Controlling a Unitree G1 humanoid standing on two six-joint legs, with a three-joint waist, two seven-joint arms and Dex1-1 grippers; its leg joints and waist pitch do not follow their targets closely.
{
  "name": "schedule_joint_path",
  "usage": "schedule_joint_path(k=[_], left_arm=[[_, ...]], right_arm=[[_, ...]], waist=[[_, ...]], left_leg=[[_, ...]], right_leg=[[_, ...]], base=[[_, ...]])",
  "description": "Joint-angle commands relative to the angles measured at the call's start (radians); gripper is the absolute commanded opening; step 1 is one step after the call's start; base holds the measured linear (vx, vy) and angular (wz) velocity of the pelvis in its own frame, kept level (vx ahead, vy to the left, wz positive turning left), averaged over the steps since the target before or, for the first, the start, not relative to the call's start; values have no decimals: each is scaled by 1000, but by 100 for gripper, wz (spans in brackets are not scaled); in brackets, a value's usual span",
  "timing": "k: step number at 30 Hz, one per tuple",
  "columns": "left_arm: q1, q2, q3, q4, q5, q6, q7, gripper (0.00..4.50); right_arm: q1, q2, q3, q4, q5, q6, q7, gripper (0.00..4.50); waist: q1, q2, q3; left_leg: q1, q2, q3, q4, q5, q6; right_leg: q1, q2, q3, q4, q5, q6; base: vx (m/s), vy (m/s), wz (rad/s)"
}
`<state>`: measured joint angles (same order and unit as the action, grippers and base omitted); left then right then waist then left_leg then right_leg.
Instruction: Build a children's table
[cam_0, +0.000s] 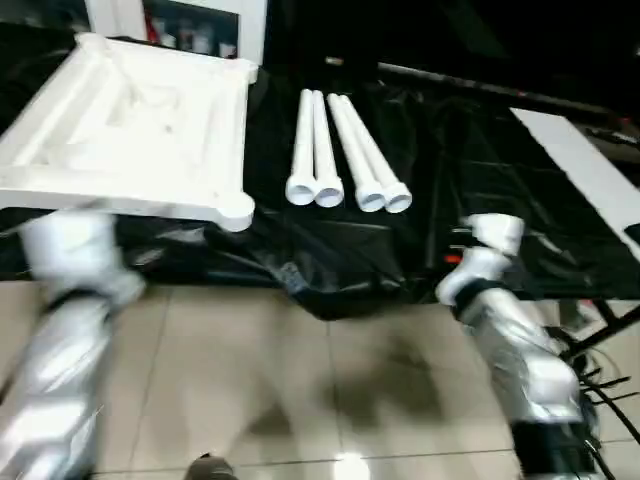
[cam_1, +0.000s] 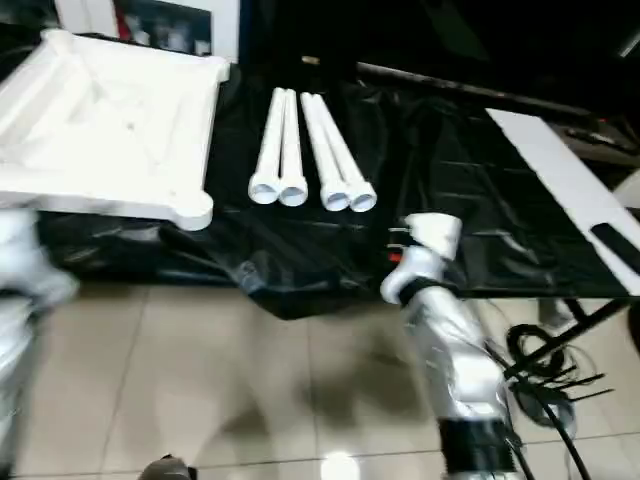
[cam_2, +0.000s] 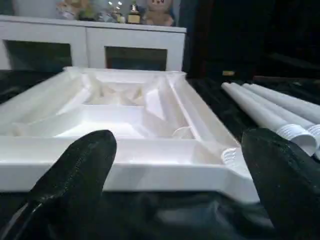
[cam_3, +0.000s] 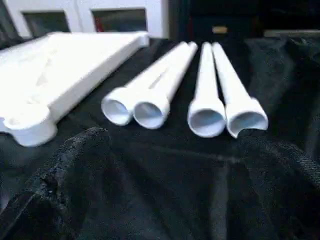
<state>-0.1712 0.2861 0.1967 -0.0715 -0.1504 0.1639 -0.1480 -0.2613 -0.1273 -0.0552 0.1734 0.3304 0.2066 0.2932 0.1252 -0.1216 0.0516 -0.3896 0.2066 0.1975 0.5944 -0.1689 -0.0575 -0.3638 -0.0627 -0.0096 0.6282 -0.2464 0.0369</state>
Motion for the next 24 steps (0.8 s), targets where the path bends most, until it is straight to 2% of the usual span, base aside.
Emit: schedule_joint_path(k=[1,2,3,4,5,6,7,8,9,10,11,12,13,14,15,16,17,18,19,20,21,22,23,24], left_arm=[[-46,-4,-41,62,20,-42,-35,450],[-54,-11,-48,81,21,-48,-31,450],[-60,-17,-56,98,29,-51,-22,450],[-61,-19,-70,115,45,-66,-17,450],[-51,-17,-83,109,66,-71,-10,450],[-43,-13,-89,96,80,-64,-1,450],[-32,-21,-77,69,70,-50,18,450],[-32,-21,-77,69,70,-50,18,450],[-16,-45,-63,43,55,-41,39,450],[-11,-58,-61,24,78,-27,77,450],[-12,-66,-60,20,95,-24,101,450],[2,-71,-84,8,132,-38,116,450],[14,-71,-108,9,161,-56,117,450],[17,-73,-113,16,172,-66,124,450],[18,-74,-113,22,177,-72,130,450],[17,-78,-113,23,178,-71,135,450],[11,-90,-114,24,180,-67,151,450],[4,-93,-118,24,183,-62,154,450],[-4,-91,-124,29,190,-62,152,450],[-4,-91,-124,29,190,-62,152,450],[-26,-94,-128,45,191,-60,150,450],[-40,-96,-126,55,188,-45,151,450],[-49,-97,-125,60,186,-31,152,450],[-60,-97,-125,70,191,-38,154,450]], right_arm=[[-7,-16,-60,12,-22,-32,-62,450],[0,-17,-69,-2,-23,-29,-71,450],[10,-16,-78,-21,-14,-22,-70,450],[23,-10,-91,-40,0,-20,-69,450],[34,-5,-101,-49,13,-20,-68,450],[42,3,-106,-55,23,-21,-69,450],[43,10,-76,-36,-4,-40,-63,450],[43,10,-76,-36,-4,-40,-63,450],[44,19,-43,-19,-22,-59,-46,450],[35,20,-31,-15,-28,-54,-46,450],[28,19,-26,-13,-33,-50,-48,450],[20,15,-6,-10,-55,-68,-38,450],[10,14,5,-2,-75,-84,-34,450],[0,20,2,10,-75,-83,-36,450],[-7,25,-3,18,-72,-78,-38,450],[-9,25,-4,21,-71,-78,-36,450],[-21,21,-4,31,-72,-77,-25,450],[-30,18,-1,37,-71,-77,-15,450],[-40,16,-2,51,-72,-79,-16,450],[-40,16,-2,51,-72,-79,-16,450],[-64,14,-14,89,-76,-86,-43,450],[-76,26,-38,105,-44,-68,-49,450],[-83,34,-55,114,-19,-54,-52,450],[-94,35,-64,126,-12,-43,-52,450]], waist=[[-3,38,-61],[5,59,-58],[10,25,-61],[21,26,-64],[20,36,-63],[10,38,-61],[-6,57,-73],[-25,77,-80],[-86,114,-77],[-91,107,-74],[-78,102,-71],[-61,86,-62],[-67,75,-75],[-64,68,-67],[-53,33,-53],[-57,50,-55],[-70,58,-53],[-76,141,-43],[-51,140,-37],[-34,136,-36],[-4,149,-43],[1,102,-81],[9,66,-88],[-12,8,-94]], left_leg=[[20,5,-7,-44,-196,84],[13,10,-21,-33,-217,100],[-4,13,-33,13,-217,130],[-34,23,-61,36,-163,161],[-39,24,-69,31,-141,174],[-33,13,-64,-3,-123,208],[-2,2,-46,-43,-88,271],[33,-5,-48,-58,-33,322],[83,-16,-73,-73,192,519],[73,2,-73,-74,248,555],[46,40,-60,-75,296,533],[9,24,-144,-107,289,576],[47,20,-176,-92,164,496],[29,20,-189,-106,61,422],[-38,1,-183,-117,-279,202],[-15,-15,-189,-13,-471,25],[-8,7,-219,-17,-535,-9],[-13,59,-334,-173,-865,-117],[-39,-49,-301,-201,-938,-322],[-45,-88,-292,-210,-950,-388],[-63,-146,-284,-249,-938,-481],[-16,-105,-245,-225,-793,-515],[-6,-88,-247,-195,-719,-497],[54,-119,-208,85,-386,-360]], right_leg=[[25,-123,67,-98,60,-77],[28,-159,82,-118,-14,-85],[50,-212,114,-142,-140,-81],[66,-250,125,-153,-220,-93],[62,-245,121,-152,-238,-102],[49,-190,88,-142,-272,-111],[30,-118,42,-112,-243,-121],[4,-65,11,-76,-189,-115],[-81,33,-89,90,-132,-38],[-90,24,-100,119,-129,-3],[-95,4,-108,136,-99,33],[-60,9,-110,152,-118,47],[-79,-11,-67,88,-126,5],[-63,-38,-51,62,-112,-42],[-2,-152,-6,-20,-115,-169],[25,-199,-53,-81,-310,-330],[39,-167,-94,-90,-402,-354],[40,-5,-133,108,-358,-217],[24,98,-137,183,-230,-136],[23,110,-137,182,-200,-140],[51,120,-134,156,-197,-186],[44,67,-111,74,-185,-228],[26,27,-87,80,-169,-281],[-39,-181,-23,-115,-299,-364]], base=[[-67,71,0],[-67,142,-4],[-67,142,-4],[-43,203,-11],[-8,231,-16],[-8,231,-16],[8,231,-8],[9,228,0],[9,228,0],[-19,201,1],[-71,130,0],[-71,130,0],[-106,97,20],[-142,83,48],[-142,83,48],[-139,64,51],[-100,50,54],[-100,50,54],[-102,64,58],[-125,21,63],[-125,21,63],[-139,-78,64],[-119,-168,44],[-119,-168,44]])
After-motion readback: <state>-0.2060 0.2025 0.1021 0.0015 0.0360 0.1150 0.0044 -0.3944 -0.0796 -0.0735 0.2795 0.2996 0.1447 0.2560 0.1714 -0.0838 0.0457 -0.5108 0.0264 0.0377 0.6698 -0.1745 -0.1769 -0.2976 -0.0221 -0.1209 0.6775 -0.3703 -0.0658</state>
